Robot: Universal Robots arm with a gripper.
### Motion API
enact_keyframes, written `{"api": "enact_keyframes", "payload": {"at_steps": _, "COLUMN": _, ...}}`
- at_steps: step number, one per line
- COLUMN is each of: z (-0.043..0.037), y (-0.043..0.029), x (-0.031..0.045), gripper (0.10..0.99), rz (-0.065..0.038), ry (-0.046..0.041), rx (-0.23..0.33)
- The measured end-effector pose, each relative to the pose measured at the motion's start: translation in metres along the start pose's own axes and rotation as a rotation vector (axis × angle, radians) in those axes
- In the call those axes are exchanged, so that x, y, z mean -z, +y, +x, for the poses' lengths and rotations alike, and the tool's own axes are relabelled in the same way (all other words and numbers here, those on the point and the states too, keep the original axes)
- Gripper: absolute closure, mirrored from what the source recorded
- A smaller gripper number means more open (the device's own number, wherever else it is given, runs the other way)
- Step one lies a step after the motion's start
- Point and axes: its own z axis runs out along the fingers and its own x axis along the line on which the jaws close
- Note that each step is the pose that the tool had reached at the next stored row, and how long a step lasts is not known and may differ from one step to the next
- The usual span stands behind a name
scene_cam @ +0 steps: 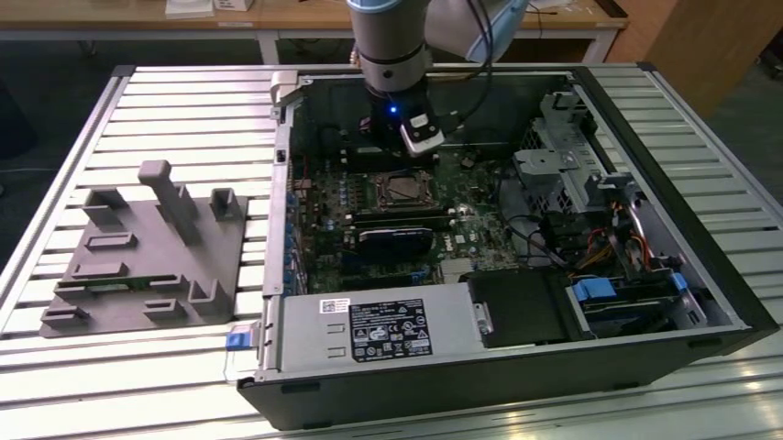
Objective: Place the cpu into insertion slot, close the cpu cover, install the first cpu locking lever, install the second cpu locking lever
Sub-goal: 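Install the first cpu locking lever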
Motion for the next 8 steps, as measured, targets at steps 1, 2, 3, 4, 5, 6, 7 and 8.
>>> {"api": "enact_keyframes", "payload": {"at_steps": 1, "z": 0.0004, "y": -0.0002, "x": -0.0004, "gripper": 0.98, "rz": 0.001, "ry": -0.0012, "rx": -0.007}}
{"api": "enact_keyframes", "payload": {"at_steps": 2, "z": 0.0006, "y": -0.0003, "x": -0.0007, "gripper": 0.98, "rz": 0.002, "ry": -0.0024, "rx": -0.014}}
{"api": "enact_keyframes", "payload": {"at_steps": 3, "z": 0.0009, "y": -0.0005, "x": -0.0011, "gripper": 0.98, "rz": 0.003, "ry": -0.0037, "rx": -0.022}}
{"api": "enact_keyframes", "payload": {"at_steps": 4, "z": 0.0012, "y": -0.0006, "x": -0.0015, "gripper": 0.98, "rz": 0.005, "ry": -0.0051, "rx": -0.029}}
{"api": "enact_keyframes", "payload": {"at_steps": 5, "z": 0.0015, "y": -0.0007, "x": -0.0018, "gripper": 0.98, "rz": 0.006, "ry": -0.0063, "rx": -0.036}}
{"api": "enact_keyframes", "payload": {"at_steps": 6, "z": 0.0017, "y": -0.0008, "x": -0.0021, "gripper": 0.98, "rz": 0.007, "ry": -0.0075, "rx": -0.043}}
{"api": "enact_keyframes", "payload": {"at_steps": 7, "z": 0.0019, "y": -0.0009, "x": -0.0025, "gripper": 0.98, "rz": 0.008, "ry": -0.0087, "rx": -0.05}}
{"api": "enact_keyframes", "payload": {"at_steps": 8, "z": 0.002, "y": -0.001, "x": -0.0028, "gripper": 0.98, "rz": 0.009, "ry": -0.0098, "rx": -0.056}}
